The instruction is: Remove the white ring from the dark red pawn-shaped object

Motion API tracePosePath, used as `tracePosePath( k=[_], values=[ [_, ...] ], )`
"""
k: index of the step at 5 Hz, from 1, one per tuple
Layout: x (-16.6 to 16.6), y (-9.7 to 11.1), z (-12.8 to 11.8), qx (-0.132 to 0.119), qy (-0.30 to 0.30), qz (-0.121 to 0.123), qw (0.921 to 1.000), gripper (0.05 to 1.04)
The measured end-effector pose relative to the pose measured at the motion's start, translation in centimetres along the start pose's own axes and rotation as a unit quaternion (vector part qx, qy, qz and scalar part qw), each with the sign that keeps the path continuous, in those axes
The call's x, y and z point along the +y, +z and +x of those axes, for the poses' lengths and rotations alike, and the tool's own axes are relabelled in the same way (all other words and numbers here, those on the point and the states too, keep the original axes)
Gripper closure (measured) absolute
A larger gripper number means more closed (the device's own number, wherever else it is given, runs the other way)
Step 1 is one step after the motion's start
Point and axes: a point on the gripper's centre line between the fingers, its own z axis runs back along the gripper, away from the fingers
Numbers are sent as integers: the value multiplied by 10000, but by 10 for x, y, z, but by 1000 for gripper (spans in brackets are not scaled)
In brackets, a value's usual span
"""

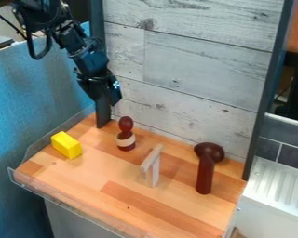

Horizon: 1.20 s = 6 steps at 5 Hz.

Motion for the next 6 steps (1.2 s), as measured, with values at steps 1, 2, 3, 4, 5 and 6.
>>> tracePosePath(
  k=[1, 2, 3, 4, 5, 6],
  values=[
    [1, -18, -10, 139, 90, -134, 9998, 83],
    [0, -35, -20, 46, 30, -86, 9999, 83],
    [-2, -49, -31, -71, -45, -24, 10000, 83],
    [-4, -47, -31, -477, -256, 289, 9981, 83],
    [-2, -57, -42, -827, -309, 494, 9949, 83],
    [-2, -64, -46, -1336, -393, 741, 9875, 83]
  ],
)
